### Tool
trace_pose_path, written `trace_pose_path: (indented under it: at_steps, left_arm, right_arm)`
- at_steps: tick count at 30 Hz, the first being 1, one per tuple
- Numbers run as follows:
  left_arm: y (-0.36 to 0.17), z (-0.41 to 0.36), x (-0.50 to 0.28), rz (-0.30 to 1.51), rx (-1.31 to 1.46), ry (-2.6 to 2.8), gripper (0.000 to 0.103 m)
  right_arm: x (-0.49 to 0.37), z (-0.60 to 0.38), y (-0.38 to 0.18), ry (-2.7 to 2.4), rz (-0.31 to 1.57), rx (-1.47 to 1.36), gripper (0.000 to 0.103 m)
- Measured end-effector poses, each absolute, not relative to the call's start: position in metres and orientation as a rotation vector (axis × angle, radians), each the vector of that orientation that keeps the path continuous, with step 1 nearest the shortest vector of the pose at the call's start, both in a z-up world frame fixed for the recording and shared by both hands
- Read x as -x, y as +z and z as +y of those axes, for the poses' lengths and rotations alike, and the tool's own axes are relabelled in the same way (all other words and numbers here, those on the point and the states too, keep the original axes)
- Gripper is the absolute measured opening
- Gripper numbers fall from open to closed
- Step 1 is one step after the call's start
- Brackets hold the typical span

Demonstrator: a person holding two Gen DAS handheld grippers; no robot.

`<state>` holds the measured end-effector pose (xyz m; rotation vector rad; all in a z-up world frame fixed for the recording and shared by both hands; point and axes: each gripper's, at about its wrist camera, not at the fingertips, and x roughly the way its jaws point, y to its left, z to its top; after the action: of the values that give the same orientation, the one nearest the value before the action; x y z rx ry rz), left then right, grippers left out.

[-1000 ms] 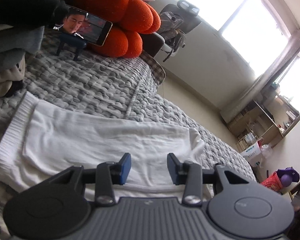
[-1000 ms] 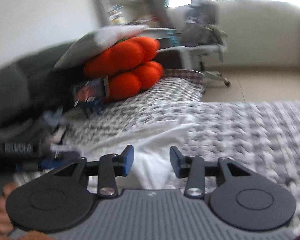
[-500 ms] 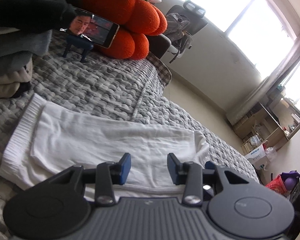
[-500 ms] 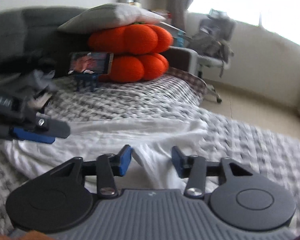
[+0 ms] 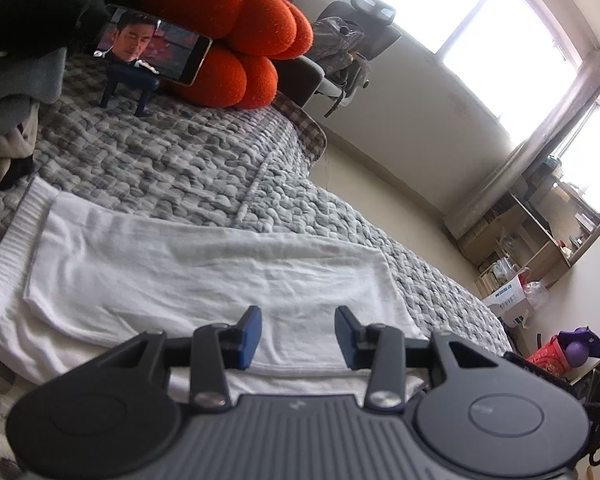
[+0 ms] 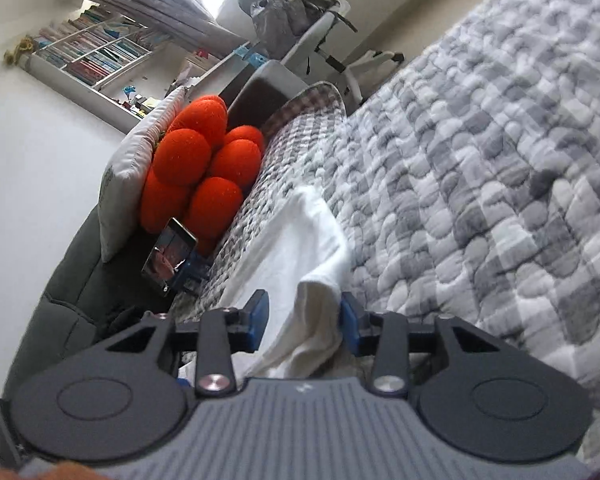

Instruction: Fold clothes

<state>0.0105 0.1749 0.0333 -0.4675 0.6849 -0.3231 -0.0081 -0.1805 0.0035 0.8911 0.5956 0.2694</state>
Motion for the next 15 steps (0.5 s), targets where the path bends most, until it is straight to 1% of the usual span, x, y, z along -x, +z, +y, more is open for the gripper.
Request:
trace_pose_path:
  at_steps: [2, 8, 11, 13, 14, 15]
  left_arm:
    - [0.034, 0.174, -0.010, 0.683, 0.463, -0.324, 0.042]
    - [0.033, 0.168, -0.010, 0.688, 0.456, -0.328, 0.042]
    - [0.033, 0.164, -0.011, 0.687, 0.447, -0.332, 0.042]
    - [0.033, 0.162, -0.011, 0.688, 0.444, -0.334, 0.042]
    - [0.033, 0.162, -0.012, 0.689, 0.444, -0.335, 0.042]
    - [0.033, 0.160, -0.012, 0.691, 0.442, -0.335, 0.043]
  right_arm:
    - [0.008, -0.179, 0.005, 0.267, 0.584, -0.896, 0.048]
    - [0.000, -0.167, 0.011, 0.203, 0.596, -0.863, 0.048]
    - [-0.002, -0.159, 0.009, 0.159, 0.596, -0.834, 0.042]
    - [-0.002, -0.155, 0.009, 0.143, 0.593, -0.813, 0.040]
    - [-0.002, -0.153, 0.009, 0.135, 0.592, -0.798, 0.037]
    - [-0.002, -0.151, 0.009, 0.127, 0.591, -0.784, 0.030]
